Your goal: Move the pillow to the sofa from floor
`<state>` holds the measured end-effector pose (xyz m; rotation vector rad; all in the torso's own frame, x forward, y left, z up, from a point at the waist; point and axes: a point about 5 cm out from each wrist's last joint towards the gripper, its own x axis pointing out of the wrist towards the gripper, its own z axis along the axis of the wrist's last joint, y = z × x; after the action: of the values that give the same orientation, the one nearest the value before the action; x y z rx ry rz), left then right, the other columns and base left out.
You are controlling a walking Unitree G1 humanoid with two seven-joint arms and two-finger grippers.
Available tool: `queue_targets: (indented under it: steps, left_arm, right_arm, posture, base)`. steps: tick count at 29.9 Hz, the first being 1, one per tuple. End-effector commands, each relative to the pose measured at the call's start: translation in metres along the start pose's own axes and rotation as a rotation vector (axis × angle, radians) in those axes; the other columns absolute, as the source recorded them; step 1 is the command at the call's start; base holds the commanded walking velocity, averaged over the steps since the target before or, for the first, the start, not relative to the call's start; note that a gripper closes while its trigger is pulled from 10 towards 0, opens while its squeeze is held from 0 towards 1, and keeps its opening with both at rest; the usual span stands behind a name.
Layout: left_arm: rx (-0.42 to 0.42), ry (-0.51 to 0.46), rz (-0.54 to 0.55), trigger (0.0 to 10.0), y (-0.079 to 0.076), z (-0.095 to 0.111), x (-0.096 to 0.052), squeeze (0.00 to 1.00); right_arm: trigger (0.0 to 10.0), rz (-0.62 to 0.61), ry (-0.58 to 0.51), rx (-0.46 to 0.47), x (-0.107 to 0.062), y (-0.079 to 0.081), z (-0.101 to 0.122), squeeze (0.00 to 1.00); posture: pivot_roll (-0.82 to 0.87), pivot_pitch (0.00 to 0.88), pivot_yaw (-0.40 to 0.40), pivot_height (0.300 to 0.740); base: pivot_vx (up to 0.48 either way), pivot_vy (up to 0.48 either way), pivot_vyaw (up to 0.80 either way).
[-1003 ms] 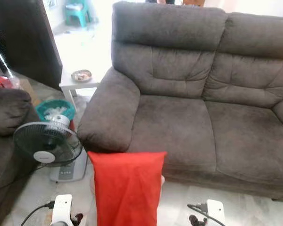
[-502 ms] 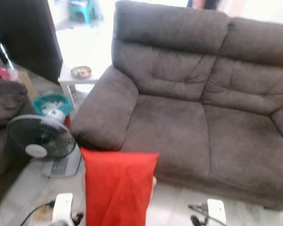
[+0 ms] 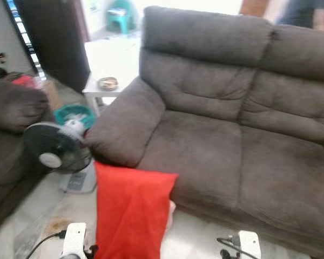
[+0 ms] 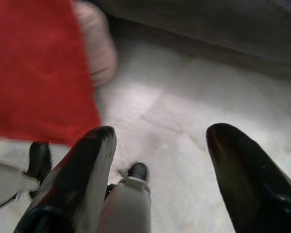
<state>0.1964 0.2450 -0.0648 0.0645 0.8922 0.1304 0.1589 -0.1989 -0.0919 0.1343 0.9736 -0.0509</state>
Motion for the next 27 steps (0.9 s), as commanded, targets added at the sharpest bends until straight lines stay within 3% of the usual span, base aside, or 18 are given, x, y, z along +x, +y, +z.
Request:
queue_targets:
  steps: [1,10,20,22,27]
  left_arm:
    - [0.015,0.034,-0.011,10.0,-0.0052,-0.0107,-0.0012,0.0]
    - [-0.006,0.031,0.006,10.0,-0.0047,-0.01,-0.001,0.0]
    - [-0.008,0.031,0.012,10.0,-0.0043,-0.0092,-0.0009,0.0]
    - [-0.007,0.029,0.012,10.0,-0.0041,-0.0089,-0.0008,0.0]
    - [-0.007,0.029,0.013,10.0,-0.0037,-0.0088,-0.0009,0.0]
  right_arm:
    - [10.0,-0.01,-0.02,-0.011,0.0001,-0.0049,0.0066,0.0]
    - [10.0,-0.004,-0.023,-0.003,0.0003,-0.0048,0.0079,0.0]
    - [10.0,-0.007,-0.019,0.0,0.0005,-0.0047,0.0081,0.0]
    - [10.0,-0.006,-0.024,-0.04,0.0006,-0.0048,0.0099,0.0]
    - [10.0,-0.004,-0.025,-0.008,0.0007,-0.0041,0.0091,0.0]
  posture:
    - [0.14,0.001,-0.059,0.74]
    - [0.14,0.023,-0.068,0.74]
    - [0.15,0.03,-0.068,0.74]
    - [0.14,0.031,-0.067,0.74]
    - [0.14,0.036,-0.066,0.74]
  base:
    - [0.0,-0.266,0.8]
    - [0.0,-0.257,0.8]
    - [0.0,-0.253,0.04]
    - [0.0,-0.251,0.8]
    - [0.0,-0.25,0.8]
